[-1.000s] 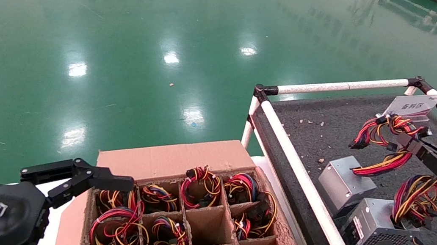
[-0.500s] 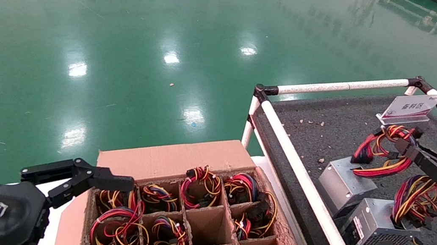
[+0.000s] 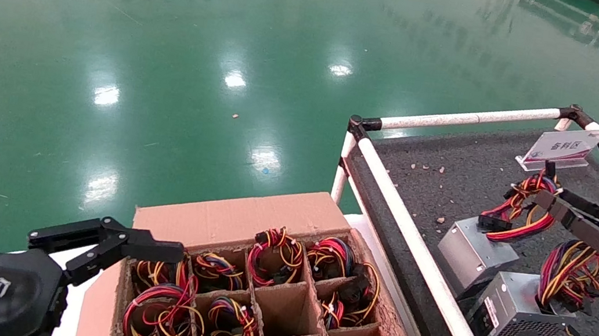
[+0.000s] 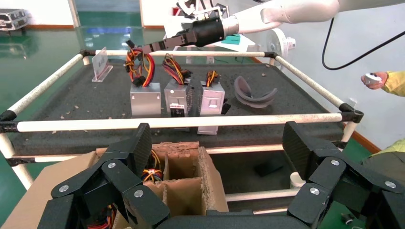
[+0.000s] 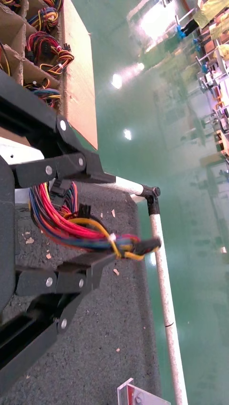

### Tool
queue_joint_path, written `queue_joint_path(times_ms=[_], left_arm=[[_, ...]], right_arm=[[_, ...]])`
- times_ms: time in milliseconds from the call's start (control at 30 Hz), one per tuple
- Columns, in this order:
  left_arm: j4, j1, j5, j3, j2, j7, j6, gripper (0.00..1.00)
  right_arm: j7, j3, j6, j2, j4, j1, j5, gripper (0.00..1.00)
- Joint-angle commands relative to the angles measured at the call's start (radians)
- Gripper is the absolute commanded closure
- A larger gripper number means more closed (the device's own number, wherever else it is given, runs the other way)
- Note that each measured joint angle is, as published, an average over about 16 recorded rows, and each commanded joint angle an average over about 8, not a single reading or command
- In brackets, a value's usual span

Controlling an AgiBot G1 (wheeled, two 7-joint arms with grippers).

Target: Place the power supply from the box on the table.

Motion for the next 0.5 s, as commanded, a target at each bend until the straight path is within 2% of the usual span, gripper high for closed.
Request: queue_joint_path(times_ms=[33,300,500], left_arm=[[0.0,0.0,0.0,0.0,0.0,0.0,0.0,0.0],[0.0,0.0,0.0,0.0,0.0,0.0,0.0,0.0],[0.0,0.0,0.0,0.0,0.0,0.0,0.0,0.0]], right_arm=[[0.0,0.0,-0.003,0.001,0.0,-0.001,0.0,0.0],[0.004,0.002,0.042,-0.02,0.005,0.023,0.003,0.0],[0.016,0.004,0.041,-0.038,0.017,0.04,0.006,0.0]])
